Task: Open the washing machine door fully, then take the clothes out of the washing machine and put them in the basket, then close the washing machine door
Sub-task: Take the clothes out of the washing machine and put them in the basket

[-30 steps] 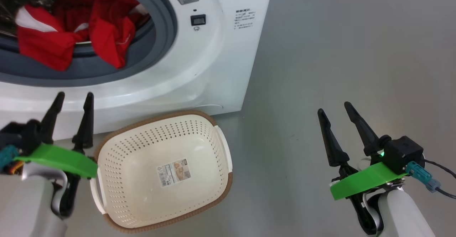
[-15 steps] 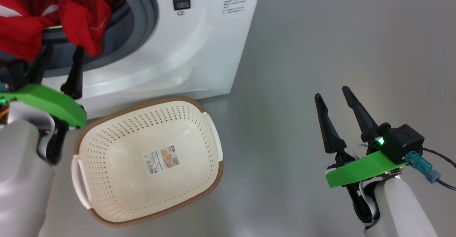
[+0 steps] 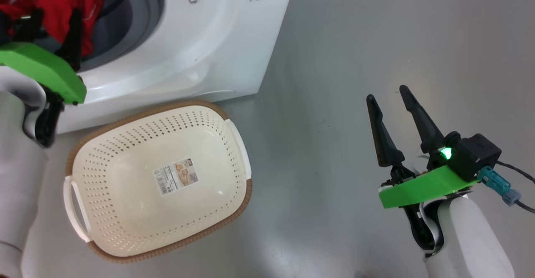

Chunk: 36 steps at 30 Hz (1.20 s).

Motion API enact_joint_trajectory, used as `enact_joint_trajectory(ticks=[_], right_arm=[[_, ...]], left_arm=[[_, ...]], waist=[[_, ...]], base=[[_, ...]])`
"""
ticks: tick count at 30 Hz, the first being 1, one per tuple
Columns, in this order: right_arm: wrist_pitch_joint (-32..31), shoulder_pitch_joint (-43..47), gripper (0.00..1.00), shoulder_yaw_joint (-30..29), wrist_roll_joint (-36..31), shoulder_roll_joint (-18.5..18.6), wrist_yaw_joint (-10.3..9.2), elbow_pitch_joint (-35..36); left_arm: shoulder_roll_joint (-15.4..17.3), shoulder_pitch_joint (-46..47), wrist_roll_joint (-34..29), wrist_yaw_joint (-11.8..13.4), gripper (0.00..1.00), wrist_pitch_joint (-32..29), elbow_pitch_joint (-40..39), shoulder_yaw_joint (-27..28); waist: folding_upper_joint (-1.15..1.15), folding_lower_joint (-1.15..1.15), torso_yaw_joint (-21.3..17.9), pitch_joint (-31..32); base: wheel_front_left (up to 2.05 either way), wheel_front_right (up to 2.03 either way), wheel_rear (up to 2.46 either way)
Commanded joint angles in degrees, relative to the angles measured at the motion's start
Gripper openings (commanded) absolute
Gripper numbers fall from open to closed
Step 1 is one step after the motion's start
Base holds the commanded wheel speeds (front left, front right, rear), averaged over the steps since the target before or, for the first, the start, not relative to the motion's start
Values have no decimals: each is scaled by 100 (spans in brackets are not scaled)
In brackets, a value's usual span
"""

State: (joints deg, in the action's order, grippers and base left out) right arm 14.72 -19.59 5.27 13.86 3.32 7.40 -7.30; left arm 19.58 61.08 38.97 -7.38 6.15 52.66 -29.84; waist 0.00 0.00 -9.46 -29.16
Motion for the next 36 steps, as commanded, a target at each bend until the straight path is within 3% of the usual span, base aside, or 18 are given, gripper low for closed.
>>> enact_joint_trajectory(ticks=[1,22,23,26,36], right_arm=[[28,-75,100,168,43,-43,9,147],[28,-256,100,445,308,-44,9,248],[28,-262,100,463,311,-44,9,241],[28,-270,100,486,308,-44,9,234],[28,-207,100,431,230,-44,9,194]], left_arm=[[303,283,48,-11,100,-34,38,4],[528,1047,551,-11,98,-97,919,-753],[535,1064,561,-11,65,-110,959,-797],[555,1101,589,-11,0,-102,1045,-923],[482,1039,832,-11,0,230,1166,-1186]], waist=[[0,0,-62,-87],[0,0,-432,-402],[0,0,-446,-404],[0,0,-477,-403],[0,0,-384,-237]], base=[[0,0,0],[0,0,0],[0,0,0],[0,0,0],[0,0,0]])
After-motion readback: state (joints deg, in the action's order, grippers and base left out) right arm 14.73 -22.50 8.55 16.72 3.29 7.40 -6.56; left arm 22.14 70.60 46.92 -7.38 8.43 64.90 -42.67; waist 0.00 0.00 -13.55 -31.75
